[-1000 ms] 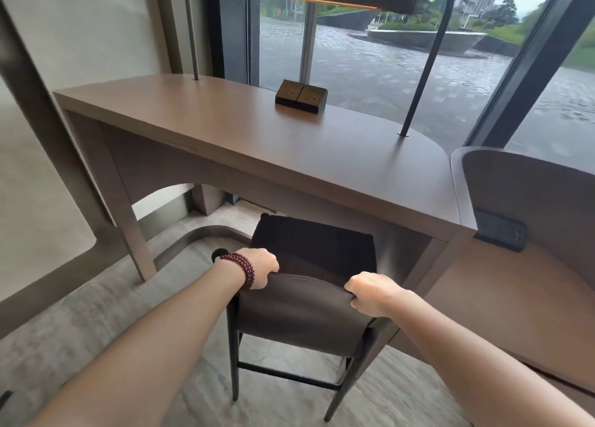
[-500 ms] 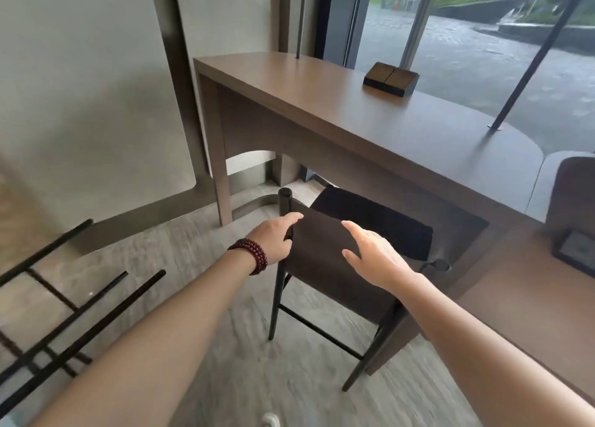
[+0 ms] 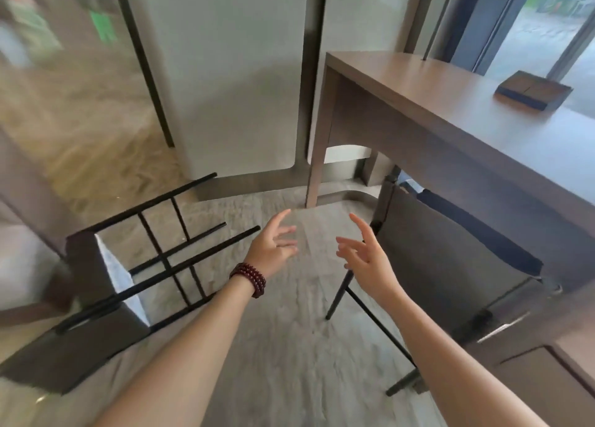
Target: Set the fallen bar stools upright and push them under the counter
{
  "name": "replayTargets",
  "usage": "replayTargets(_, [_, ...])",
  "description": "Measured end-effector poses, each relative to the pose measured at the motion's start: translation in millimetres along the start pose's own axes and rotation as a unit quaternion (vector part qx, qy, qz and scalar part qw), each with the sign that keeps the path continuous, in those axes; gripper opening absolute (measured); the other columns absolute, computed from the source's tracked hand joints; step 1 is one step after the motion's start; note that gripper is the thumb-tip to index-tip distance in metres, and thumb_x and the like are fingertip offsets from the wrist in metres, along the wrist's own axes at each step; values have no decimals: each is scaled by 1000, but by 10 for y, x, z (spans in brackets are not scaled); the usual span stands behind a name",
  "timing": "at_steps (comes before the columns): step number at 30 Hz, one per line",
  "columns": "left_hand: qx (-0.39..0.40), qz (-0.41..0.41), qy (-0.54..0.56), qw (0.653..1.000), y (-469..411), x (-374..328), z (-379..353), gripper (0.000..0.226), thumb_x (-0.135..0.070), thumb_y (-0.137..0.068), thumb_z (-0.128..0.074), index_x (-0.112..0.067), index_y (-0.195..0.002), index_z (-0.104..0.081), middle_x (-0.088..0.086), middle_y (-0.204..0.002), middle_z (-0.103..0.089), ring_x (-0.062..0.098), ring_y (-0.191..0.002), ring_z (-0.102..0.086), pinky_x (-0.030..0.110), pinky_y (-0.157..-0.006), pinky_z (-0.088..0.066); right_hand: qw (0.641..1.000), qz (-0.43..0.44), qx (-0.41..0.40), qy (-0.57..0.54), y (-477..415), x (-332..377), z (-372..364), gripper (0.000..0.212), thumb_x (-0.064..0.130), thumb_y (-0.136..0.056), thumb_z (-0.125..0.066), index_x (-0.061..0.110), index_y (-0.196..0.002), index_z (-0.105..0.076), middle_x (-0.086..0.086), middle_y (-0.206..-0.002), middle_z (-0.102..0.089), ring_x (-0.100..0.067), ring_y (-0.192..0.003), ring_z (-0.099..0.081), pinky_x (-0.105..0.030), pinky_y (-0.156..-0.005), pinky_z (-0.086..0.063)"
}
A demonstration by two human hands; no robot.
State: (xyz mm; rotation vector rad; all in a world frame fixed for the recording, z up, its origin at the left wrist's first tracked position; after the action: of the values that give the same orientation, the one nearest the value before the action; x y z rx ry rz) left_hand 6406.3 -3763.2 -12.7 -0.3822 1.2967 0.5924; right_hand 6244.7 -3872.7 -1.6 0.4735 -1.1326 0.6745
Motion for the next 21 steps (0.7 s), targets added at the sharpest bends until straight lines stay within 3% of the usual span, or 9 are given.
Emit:
replayTargets(2, [-24, 11, 21, 999, 179, 123, 319, 70, -5, -82, -64, -35, -138, -36, -6, -119, -58, 3, -93, -65, 13, -70, -50, 999, 10, 26, -26, 24, 103, -340, 56, 24, -97, -52, 46, -141, -27, 3, -119, -65, -10, -100, -66, -33, -86, -55])
replayTargets(6, [-74, 24, 56, 995, 562, 348, 1042, 67, -4, -82, -64, -35, -135, -38, -2, -121, -60, 11, -96, -67, 25, -83, -51, 994, 21, 78, -69, 87, 363, -1140, 48, 26, -98, -49, 54, -132, -29, 10, -111, -65, -5, -94, -69, -23, -79, -55])
replayTargets(9, [-100, 36, 70, 992, 866, 545, 1613, 66, -5, -83, -64, -33, -136, -38, 2, -122, -60, 14, -98, -67, 35, -93, -50, 989, 29, 110, -91, 196, 558, -1779, 47, 29, -97, -50, 59, -127, -30, 13, -107, -67, -6, -90, -70, -24, -78, -56])
replayTargets(15, [-154, 66, 60, 984, 1652, 1147, 3034, 65, -8, -83, -65, -34, -136, -39, -1, -120, -62, 9, -95, -67, 19, -80, -49, 976, 18, 177, -125, 608, 969, -3377, 48, 32, -96, -52, 54, -132, -30, 4, -111, -68, -8, -90, -71, -27, -80, -57])
replayTargets(21, [-211, 102, 67, 970, 2311, 1758, 4349, 66, -2, -81, -65, -34, -133, -42, 1, -117, -64, 11, -91, -68, 19, -78, -50, 962, -7, 223, -155, 970, 1253, -4839, 49, 28, -96, -53, 50, -134, -32, -1, -106, -71, -12, -90, -71, -27, -80, -56])
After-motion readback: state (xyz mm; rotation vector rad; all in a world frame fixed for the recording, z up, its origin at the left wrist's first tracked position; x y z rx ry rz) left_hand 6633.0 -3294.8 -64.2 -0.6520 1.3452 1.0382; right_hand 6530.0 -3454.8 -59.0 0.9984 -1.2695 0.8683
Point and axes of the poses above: each hand's wrist, its own y-axis away from the middle knuckle, its own z-axis out of the back of the hand, x = y × z, the point moved 8 cm from there along -y, towards the middle knuckle
